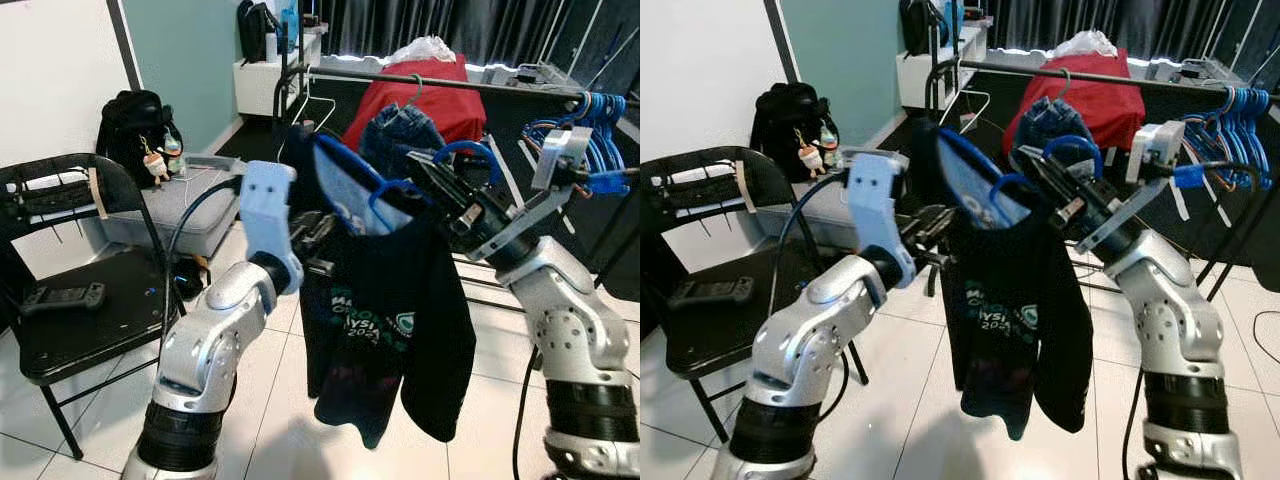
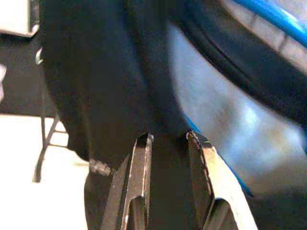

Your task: Hang hanger

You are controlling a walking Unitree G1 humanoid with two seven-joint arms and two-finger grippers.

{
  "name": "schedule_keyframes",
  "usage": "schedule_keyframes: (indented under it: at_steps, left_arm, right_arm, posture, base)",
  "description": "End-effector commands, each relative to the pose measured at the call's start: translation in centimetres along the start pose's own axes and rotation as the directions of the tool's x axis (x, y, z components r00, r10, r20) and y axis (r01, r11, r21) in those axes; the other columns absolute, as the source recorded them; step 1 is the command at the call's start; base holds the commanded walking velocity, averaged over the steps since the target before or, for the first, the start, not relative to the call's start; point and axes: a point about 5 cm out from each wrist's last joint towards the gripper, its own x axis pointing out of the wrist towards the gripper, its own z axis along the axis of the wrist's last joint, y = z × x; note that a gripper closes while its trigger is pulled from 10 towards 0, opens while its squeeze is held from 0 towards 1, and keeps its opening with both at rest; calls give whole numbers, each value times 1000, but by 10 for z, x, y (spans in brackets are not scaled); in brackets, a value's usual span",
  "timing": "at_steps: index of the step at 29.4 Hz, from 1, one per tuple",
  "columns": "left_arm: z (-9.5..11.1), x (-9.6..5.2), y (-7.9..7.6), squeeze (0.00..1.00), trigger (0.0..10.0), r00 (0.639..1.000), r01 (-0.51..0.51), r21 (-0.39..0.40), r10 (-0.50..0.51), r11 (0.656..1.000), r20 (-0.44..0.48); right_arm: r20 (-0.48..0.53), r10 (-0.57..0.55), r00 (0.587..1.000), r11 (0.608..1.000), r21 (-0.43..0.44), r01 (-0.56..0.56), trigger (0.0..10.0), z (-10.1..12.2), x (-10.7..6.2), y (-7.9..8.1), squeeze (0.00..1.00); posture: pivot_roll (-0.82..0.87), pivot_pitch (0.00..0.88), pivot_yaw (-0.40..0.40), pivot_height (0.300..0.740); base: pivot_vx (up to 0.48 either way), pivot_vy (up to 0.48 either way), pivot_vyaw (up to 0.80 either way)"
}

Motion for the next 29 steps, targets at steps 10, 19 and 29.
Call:
schedule_keyframes:
  at_steps: [10,19,29]
  left_arm:
    - [9,-9,21,0,10000,980,-195,46,193,980,55]
    - [10,-21,39,0,10000,952,-306,150,302,940,52]
    - [13,-31,48,0,9020,929,-371,207,362,905,83]
  right_arm:
    - [-60,142,988,990,15,-141,0,4,-17,11,0]
    - [-47,104,993,994,-8,-105,0,10,-21,3,0]
    - [-31,116,993,993,2,-116,0,12,-18,1,0]
  posture:
    - [-66,5,-40,736]
    - [-50,6,-44,736]
    - [-42,6,-57,736]
  base:
    - [0,0,0]
    - [0,0,0]
    - [0,0,0]
